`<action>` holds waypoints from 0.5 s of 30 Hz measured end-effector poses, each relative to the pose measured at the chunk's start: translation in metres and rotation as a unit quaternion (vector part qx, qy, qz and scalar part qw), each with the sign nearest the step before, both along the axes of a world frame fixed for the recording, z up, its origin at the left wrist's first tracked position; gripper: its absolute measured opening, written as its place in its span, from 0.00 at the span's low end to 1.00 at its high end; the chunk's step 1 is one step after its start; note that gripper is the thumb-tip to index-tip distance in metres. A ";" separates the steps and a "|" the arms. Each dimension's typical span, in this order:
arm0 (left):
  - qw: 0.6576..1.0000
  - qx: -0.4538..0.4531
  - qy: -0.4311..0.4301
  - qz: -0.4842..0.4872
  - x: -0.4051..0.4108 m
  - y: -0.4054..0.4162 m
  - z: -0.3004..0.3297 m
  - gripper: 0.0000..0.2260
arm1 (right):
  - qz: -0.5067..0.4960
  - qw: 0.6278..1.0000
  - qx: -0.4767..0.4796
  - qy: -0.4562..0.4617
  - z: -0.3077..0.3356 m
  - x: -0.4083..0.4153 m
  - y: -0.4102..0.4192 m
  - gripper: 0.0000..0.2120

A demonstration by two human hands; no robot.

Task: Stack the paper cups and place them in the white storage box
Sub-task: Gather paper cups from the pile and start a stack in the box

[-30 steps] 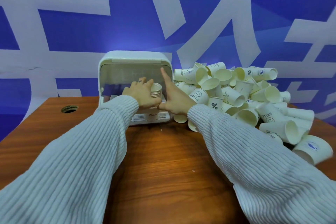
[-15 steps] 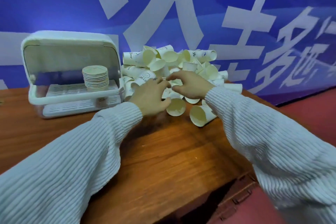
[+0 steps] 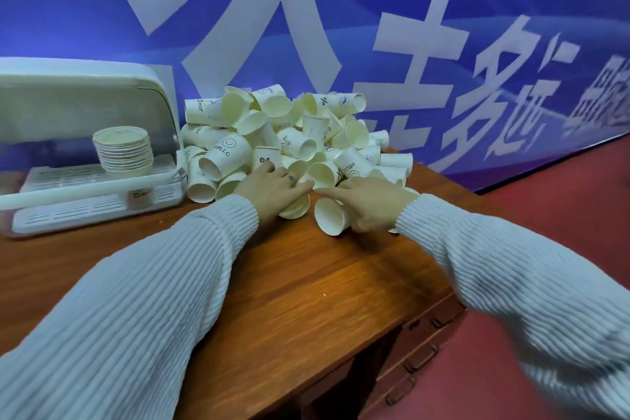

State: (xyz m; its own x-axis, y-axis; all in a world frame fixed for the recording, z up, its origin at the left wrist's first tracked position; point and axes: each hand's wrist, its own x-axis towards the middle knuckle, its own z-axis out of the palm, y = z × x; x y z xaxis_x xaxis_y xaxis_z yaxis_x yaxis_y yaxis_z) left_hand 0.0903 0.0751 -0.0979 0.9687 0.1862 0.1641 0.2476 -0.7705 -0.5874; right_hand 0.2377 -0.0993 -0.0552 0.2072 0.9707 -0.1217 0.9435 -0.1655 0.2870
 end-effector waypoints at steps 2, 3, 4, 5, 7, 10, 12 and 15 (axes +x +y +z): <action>1.000 0.027 -0.002 -0.011 -0.002 0.000 -0.001 0.31 | 0.002 1.000 0.014 0.006 -0.007 0.002 0.002 0.43; 0.999 0.034 -0.004 -0.014 -0.004 0.000 0.000 0.30 | 0.003 1.000 0.019 0.013 -0.008 0.003 0.003 0.43; 0.999 0.040 -0.006 -0.016 -0.006 0.000 0.002 0.29 | 0.006 1.000 0.022 0.019 -0.009 0.003 0.004 0.43; 0.999 0.038 -0.011 -0.018 -0.008 0.000 0.004 0.28 | 0.007 0.999 0.022 0.026 -0.009 0.004 0.005 0.43; 0.999 0.001 -0.036 -0.034 -0.013 0.000 0.008 0.27 | 0.005 0.998 0.030 0.052 -0.005 0.003 0.006 0.42; 0.988 -0.111 -0.097 -0.045 -0.025 0.003 0.015 0.31 | 0.001 0.991 0.077 0.113 0.004 -0.001 0.008 0.42; 0.975 -0.173 -0.134 -0.035 -0.034 0.006 0.022 0.32 | 0.009 0.986 0.104 0.132 0.011 -0.007 0.012 0.42; 0.958 -0.216 -0.189 -0.019 -0.047 0.010 0.035 0.35 | 0.009 0.980 0.132 0.149 0.019 -0.015 0.019 0.42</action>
